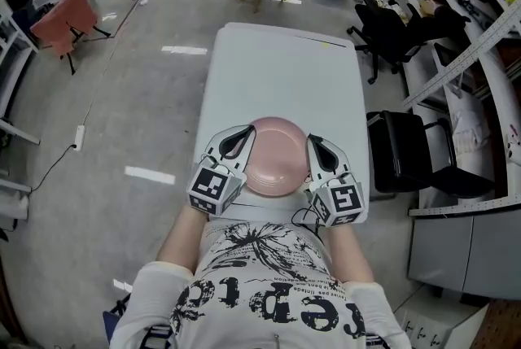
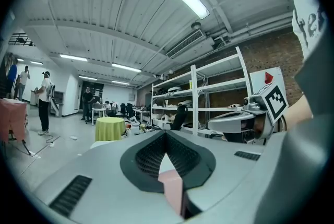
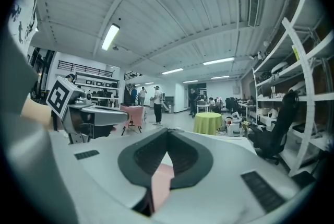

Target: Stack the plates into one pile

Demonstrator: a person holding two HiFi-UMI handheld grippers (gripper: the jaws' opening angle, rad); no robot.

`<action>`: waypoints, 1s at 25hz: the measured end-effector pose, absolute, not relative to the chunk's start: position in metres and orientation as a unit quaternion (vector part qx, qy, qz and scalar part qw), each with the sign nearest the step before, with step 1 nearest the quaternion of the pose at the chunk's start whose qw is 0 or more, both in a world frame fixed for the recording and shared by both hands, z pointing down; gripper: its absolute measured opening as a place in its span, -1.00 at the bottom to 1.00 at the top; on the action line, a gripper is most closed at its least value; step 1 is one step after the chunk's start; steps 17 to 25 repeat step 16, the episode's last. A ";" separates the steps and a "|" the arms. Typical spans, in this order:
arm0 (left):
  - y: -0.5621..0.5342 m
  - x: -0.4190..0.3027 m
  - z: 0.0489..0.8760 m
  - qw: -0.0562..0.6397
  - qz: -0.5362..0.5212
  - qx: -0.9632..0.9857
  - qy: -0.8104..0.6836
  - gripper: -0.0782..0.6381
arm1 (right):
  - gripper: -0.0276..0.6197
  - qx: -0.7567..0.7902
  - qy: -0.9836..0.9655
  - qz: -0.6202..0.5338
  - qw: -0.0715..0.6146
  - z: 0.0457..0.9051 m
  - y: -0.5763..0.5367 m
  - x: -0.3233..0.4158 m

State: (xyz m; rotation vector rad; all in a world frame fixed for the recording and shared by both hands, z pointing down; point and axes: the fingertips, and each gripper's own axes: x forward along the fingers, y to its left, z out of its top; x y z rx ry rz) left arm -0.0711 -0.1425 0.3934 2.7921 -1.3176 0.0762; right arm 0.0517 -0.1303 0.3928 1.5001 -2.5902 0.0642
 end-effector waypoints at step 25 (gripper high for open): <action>-0.141 -0.064 0.407 0.035 0.049 0.909 -0.412 -0.78 | -0.90 0.498 -0.863 0.034 0.083 0.407 -0.133 0.048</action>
